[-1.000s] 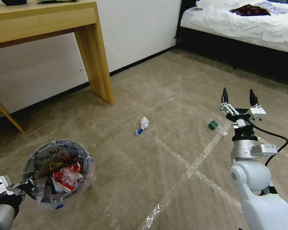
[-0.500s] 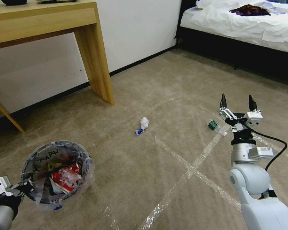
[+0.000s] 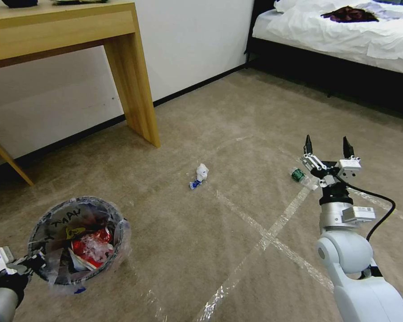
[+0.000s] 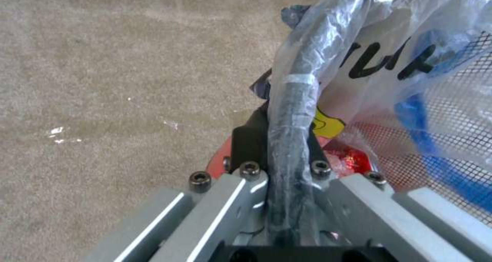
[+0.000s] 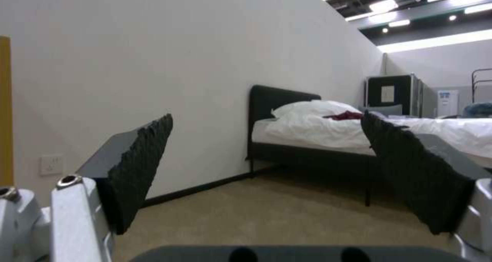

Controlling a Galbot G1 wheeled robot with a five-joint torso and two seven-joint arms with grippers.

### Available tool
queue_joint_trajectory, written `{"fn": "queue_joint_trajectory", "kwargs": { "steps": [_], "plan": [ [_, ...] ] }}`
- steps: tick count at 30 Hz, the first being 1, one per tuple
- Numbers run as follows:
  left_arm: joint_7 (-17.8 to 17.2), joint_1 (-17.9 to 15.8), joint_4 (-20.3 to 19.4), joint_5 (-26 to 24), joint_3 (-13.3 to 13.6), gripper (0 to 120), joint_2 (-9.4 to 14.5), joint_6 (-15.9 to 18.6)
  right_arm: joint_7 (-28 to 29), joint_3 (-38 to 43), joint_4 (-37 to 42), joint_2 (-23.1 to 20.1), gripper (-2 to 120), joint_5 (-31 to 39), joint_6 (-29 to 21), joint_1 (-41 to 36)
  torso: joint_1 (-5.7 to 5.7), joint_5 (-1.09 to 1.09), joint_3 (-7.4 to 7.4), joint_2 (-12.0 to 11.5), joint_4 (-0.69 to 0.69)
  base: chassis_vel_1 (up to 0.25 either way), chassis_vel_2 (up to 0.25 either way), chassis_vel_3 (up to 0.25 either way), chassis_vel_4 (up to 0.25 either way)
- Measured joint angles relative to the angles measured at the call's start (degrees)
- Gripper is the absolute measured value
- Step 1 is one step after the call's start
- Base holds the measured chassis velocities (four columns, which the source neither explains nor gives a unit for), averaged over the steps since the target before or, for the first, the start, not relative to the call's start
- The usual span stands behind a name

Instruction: Pick up the trash bin and place the garbage on the floor into it.

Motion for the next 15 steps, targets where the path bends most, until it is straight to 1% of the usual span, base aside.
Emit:
{"fn": "queue_joint_trajectory", "kwargs": {
  "steps": [15],
  "plan": [
    [0.03, 0.18, 0.14, 0.12, -0.03, 1, 0.03, 0.16, 0.08, -0.05, 0.51, -0.02, 91, -0.08, -0.17, -0.20, 0.00, 0.00, 0.00, 0.00, 0.01, 0.000, 0.000, 0.000, 0.000]
  ]
}}
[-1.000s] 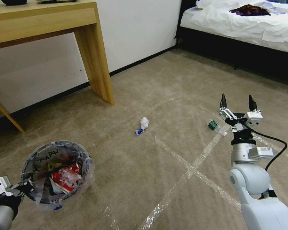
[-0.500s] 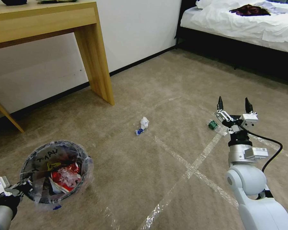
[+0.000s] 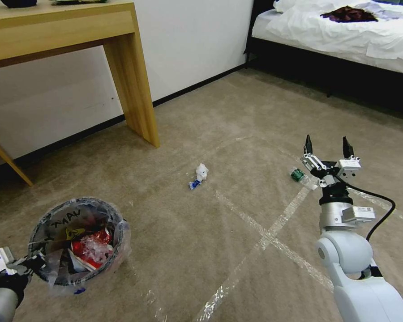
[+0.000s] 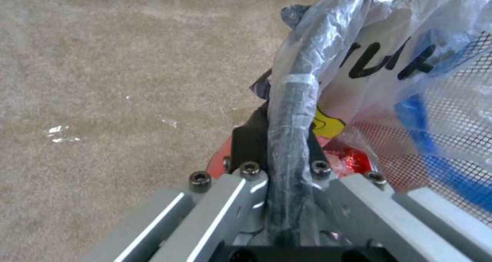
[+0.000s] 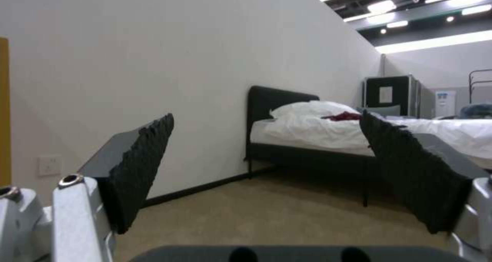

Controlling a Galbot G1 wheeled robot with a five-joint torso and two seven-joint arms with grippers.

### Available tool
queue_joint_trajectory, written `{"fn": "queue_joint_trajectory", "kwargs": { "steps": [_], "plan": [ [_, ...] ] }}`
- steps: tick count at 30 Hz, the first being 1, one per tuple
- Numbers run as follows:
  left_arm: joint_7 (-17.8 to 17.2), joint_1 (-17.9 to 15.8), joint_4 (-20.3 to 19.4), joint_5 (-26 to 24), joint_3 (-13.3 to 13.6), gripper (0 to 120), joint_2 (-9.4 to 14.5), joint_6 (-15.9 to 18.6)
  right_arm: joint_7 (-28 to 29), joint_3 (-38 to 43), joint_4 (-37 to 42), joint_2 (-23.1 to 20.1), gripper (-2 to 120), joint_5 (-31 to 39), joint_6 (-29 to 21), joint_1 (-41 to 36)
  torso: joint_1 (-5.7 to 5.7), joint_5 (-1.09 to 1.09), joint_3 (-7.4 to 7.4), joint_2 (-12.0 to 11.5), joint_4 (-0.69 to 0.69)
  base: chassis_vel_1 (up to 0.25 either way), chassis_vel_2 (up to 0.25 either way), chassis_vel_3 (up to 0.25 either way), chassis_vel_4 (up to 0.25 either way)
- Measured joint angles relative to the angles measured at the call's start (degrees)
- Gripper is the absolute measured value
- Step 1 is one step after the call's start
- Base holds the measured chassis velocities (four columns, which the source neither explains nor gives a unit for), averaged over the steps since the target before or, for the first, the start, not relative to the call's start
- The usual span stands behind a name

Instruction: Pick up the trash bin and place the garbage on the floor into it.

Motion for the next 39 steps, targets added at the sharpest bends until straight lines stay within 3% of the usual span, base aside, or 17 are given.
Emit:
{"fn": "queue_joint_trajectory", "kwargs": {
  "steps": [28, 34, 39],
  "plan": [
    [-0.21, 0.50, -0.12, -0.23, -0.46, 1, -0.12, -0.11, 0.14, -0.51, 0.12, -0.32, 92, -0.12, -0.18, 0.14, 0.00, 0.00, 0.00, 0.00, -0.05, -0.068, -0.059, -0.058, -0.067],
    [-0.37, 0.37, 0.19, -0.32, -0.54, 1, -0.15, -0.21, 0.09, -0.55, -0.31, -0.35, 92, -0.08, 0.00, 0.43, 0.00, 0.00, 0.00, 0.00, 0.03, -0.001, -0.012, -0.005, -0.017],
    [-0.42, 0.27, 0.26, -0.45, -0.61, 1, -0.07, -0.23, 0.07, -0.64, -0.74, -0.19, 92, -0.03, 0.14, 0.68, 0.00, 0.01, 0.00, 0.00, -0.01, 0.000, 0.000, 0.000, 0.000]
  ]
}}
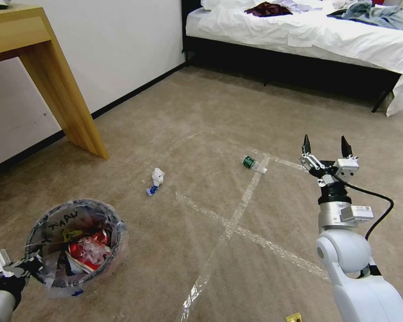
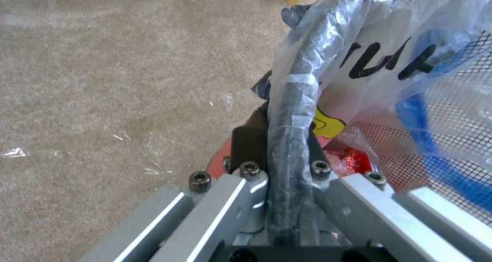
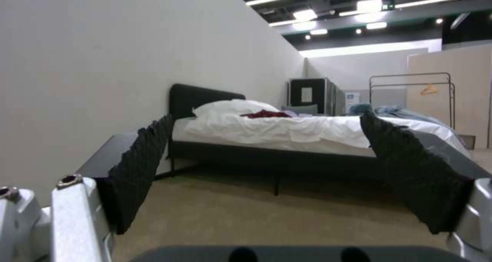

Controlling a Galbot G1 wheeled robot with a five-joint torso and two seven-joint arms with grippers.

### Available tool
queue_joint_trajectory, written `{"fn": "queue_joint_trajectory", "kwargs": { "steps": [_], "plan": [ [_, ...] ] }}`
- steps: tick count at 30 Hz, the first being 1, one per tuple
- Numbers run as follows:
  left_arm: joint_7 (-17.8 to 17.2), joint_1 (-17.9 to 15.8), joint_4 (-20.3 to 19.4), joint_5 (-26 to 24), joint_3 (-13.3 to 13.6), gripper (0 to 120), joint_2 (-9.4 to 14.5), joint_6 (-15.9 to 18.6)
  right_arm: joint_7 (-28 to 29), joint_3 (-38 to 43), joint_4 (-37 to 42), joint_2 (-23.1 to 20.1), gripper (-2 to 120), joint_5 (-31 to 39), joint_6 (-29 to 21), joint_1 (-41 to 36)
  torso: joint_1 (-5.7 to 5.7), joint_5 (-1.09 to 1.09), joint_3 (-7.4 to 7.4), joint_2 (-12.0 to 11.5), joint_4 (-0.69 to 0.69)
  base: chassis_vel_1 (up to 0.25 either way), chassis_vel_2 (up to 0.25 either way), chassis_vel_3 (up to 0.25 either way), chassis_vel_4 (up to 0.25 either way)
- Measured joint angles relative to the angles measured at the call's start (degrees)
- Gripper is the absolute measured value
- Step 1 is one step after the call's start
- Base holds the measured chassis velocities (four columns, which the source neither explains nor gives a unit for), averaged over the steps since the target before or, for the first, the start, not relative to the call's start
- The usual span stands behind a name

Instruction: Pick up the trash bin and place the garbage on the floor into it.

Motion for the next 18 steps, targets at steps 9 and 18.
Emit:
{"fn": "queue_joint_trajectory", "kwargs": {
  "steps": [9, 18],
  "plan": [
    [-0.02, -0.62, 0.45, -0.25, -0.04, 1, 0.21, -0.02, -0.05, -0.20, -0.32, -0.25, 92, 0.23, 0.03, 0.58, 0.00, -0.01, 0.00, 0.00, 0.00, 0.000, 0.000, 0.000, 0.000],
    [-0.13, -0.73, 0.64, -0.39, -0.21, 1, 0.24, -0.02, -0.23, -1.04, -0.40, -0.12, 92, 0.60, 0.02, 0.75, 0.00, -0.01, 0.00, 0.00, 0.01, 0.000, 0.000, 0.000, 0.000]
  ]
}}
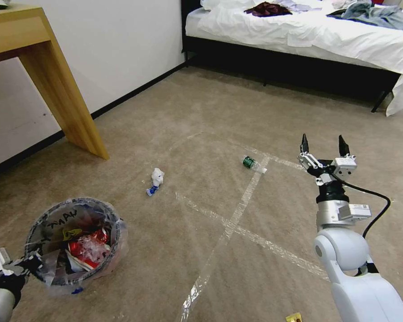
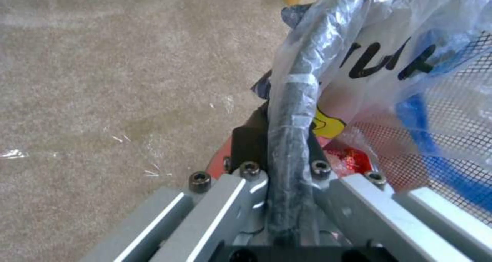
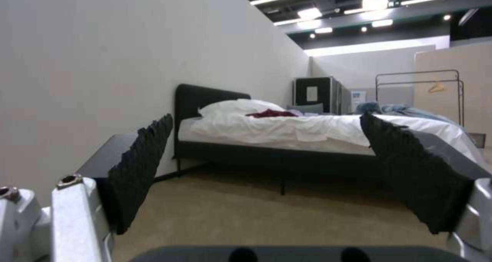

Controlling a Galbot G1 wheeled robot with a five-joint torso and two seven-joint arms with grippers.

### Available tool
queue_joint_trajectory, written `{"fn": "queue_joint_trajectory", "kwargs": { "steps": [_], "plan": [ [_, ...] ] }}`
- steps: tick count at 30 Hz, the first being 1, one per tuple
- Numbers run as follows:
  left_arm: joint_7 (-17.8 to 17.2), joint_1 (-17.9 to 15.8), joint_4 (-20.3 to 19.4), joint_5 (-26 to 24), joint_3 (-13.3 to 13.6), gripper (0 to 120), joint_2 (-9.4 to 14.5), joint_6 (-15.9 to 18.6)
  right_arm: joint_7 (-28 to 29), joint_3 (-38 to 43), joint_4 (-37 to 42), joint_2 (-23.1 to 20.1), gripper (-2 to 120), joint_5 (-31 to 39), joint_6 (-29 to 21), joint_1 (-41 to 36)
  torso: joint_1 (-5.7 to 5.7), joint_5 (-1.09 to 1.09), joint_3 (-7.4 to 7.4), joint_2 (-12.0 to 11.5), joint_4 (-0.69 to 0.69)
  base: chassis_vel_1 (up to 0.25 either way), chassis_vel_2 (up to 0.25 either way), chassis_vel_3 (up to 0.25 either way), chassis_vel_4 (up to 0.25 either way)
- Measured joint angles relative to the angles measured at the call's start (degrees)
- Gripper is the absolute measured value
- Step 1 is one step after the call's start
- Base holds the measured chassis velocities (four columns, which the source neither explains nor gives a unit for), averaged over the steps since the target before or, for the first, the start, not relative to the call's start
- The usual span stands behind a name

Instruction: Pick up the trash bin and place the garbage on the floor into it.

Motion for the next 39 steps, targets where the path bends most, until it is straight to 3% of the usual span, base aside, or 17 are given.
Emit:
{"fn": "queue_joint_trajectory", "kwargs": {
  "steps": [13, 39],
  "plan": [
    [-0.64, -0.01, 0.06, -0.30, -0.01, 1, -0.44, 0.00, -2.13, -0.33, -0.66, 0.46, 97, 0.99, 2.06, -0.21, 0.00, 0.00, 0.00, 0.00, 0.00, 0.000, 0.000, 0.000, 0.000],
    [-0.74, 1.15, -1.08, -0.42, -0.75, 1, -0.81, -0.05, -2.96, -1.67, 1.19, 0.42, 100, 1.28, 1.50, -0.13, 0.00, 0.00, 0.00, 0.00, 0.00, 0.000, 0.000, 0.000, 0.000]
  ]
}}
